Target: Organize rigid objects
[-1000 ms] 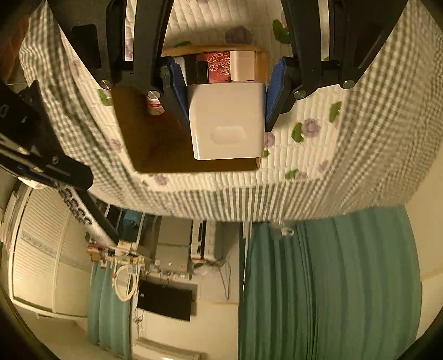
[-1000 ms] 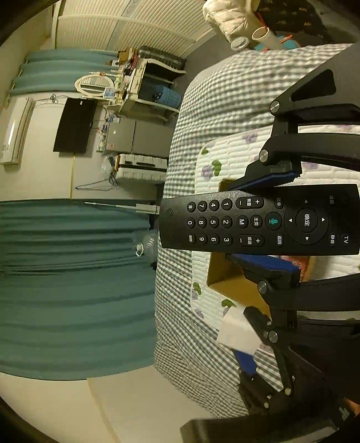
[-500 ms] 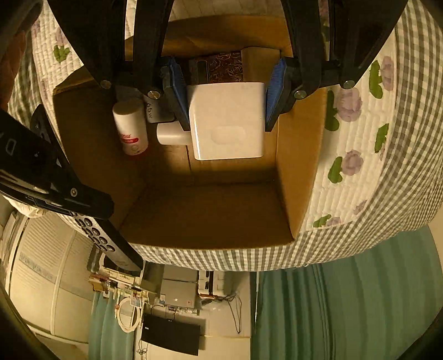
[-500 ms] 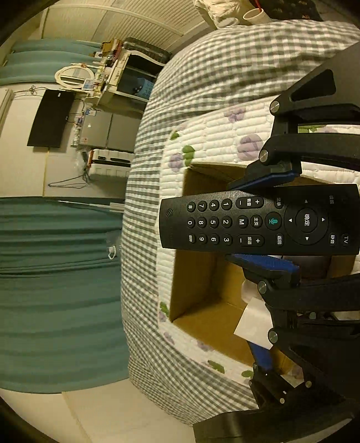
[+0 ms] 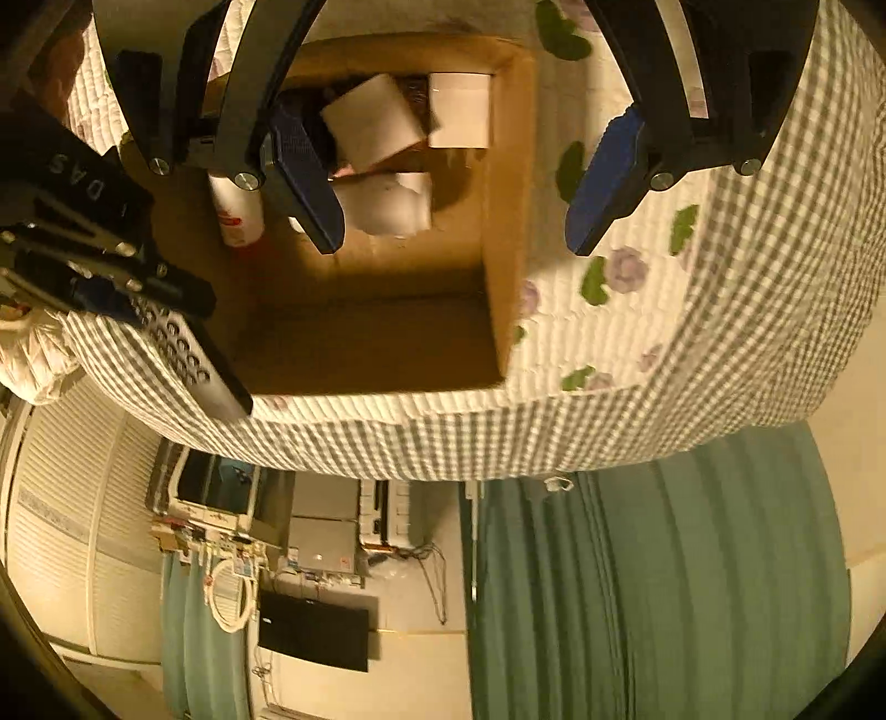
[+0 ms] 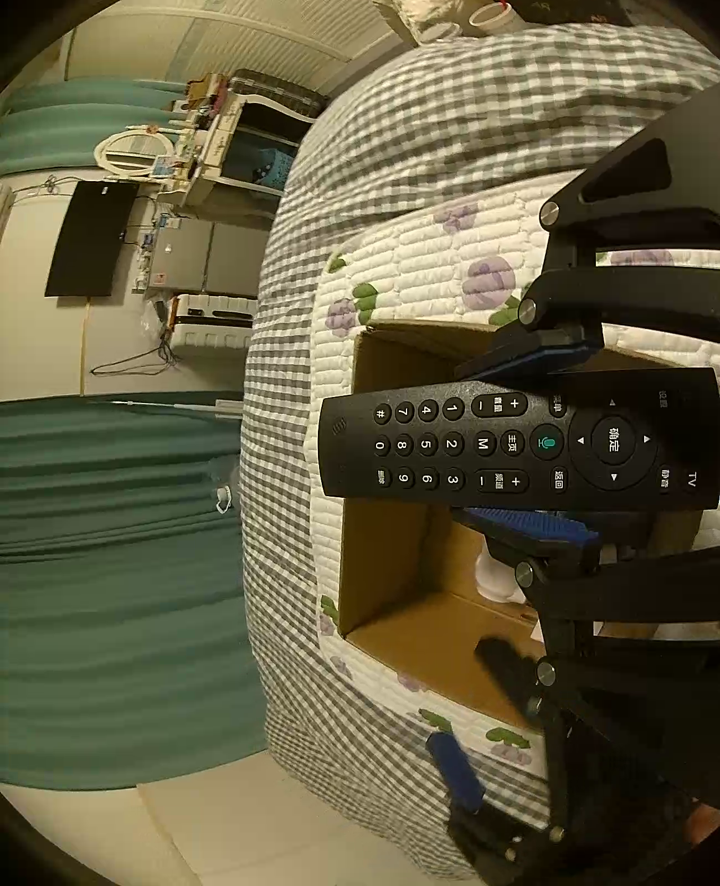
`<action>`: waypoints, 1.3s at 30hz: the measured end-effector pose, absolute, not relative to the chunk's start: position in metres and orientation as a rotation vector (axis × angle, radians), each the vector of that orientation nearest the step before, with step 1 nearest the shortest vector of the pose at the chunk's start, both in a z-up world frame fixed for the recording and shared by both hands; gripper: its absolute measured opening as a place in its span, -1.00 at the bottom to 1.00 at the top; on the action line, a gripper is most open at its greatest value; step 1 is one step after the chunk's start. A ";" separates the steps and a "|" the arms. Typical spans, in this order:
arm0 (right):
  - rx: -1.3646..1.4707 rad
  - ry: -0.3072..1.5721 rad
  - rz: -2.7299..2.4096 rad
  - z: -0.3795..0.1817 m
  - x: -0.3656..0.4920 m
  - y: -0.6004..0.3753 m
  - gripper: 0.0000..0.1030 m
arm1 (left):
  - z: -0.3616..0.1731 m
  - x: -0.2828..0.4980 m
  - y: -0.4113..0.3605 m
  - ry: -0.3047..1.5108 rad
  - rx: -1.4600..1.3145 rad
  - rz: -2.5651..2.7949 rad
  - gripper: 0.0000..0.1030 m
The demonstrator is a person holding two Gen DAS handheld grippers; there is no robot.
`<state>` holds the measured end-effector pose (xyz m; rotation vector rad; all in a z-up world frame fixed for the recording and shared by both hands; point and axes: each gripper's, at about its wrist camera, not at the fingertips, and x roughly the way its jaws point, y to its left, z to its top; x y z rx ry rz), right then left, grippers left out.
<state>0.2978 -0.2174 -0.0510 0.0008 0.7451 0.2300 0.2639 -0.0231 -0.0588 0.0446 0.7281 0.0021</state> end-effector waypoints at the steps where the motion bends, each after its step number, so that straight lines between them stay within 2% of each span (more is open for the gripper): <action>1: 0.003 0.757 0.232 -0.056 0.301 -0.216 -0.20 | -0.059 0.264 -0.019 0.731 0.040 0.008 0.63; 7: 0.006 0.763 0.245 -0.076 0.314 -0.207 -0.19 | -0.068 0.265 -0.003 0.747 -0.003 0.014 0.63; 8: 0.006 0.745 0.230 -0.076 0.315 -0.206 -0.12 | -0.068 0.264 -0.002 0.746 -0.007 0.011 0.63; 9: 0.006 0.740 0.220 -0.075 0.315 -0.206 0.12 | -0.068 0.264 -0.001 0.746 -0.008 0.010 0.63; 10: 0.019 0.734 0.216 -0.073 0.316 -0.207 0.19 | -0.068 0.264 -0.001 0.745 -0.009 0.008 0.63; 15: 0.001 0.726 0.194 -0.052 0.310 -0.210 0.19 | -0.047 0.255 -0.001 0.728 -0.006 0.010 0.63; 22: -0.033 0.638 0.163 0.035 0.260 -0.219 0.19 | 0.034 0.209 -0.002 0.602 -0.016 -0.004 0.63; 27: -0.093 0.540 0.186 0.111 0.187 -0.223 0.19 | 0.092 0.150 -0.009 0.514 -0.030 -0.054 0.63; 30: -0.116 0.499 0.173 0.137 0.146 -0.227 0.19 | 0.113 0.116 -0.009 0.477 -0.041 -0.072 0.74; 34: -0.119 0.471 0.143 0.158 0.092 -0.237 0.22 | 0.126 0.079 -0.007 0.453 -0.047 -0.088 0.75; 36: -0.105 0.466 0.142 0.156 0.075 -0.238 0.45 | 0.126 0.064 -0.005 0.435 -0.033 -0.073 0.77; 37: -0.096 0.465 0.145 0.154 0.069 -0.239 0.54 | 0.124 0.057 -0.004 0.430 -0.029 -0.065 0.86; 39: -0.079 0.458 0.156 0.146 0.057 -0.238 0.90 | 0.118 0.050 -0.001 0.440 -0.029 -0.059 0.93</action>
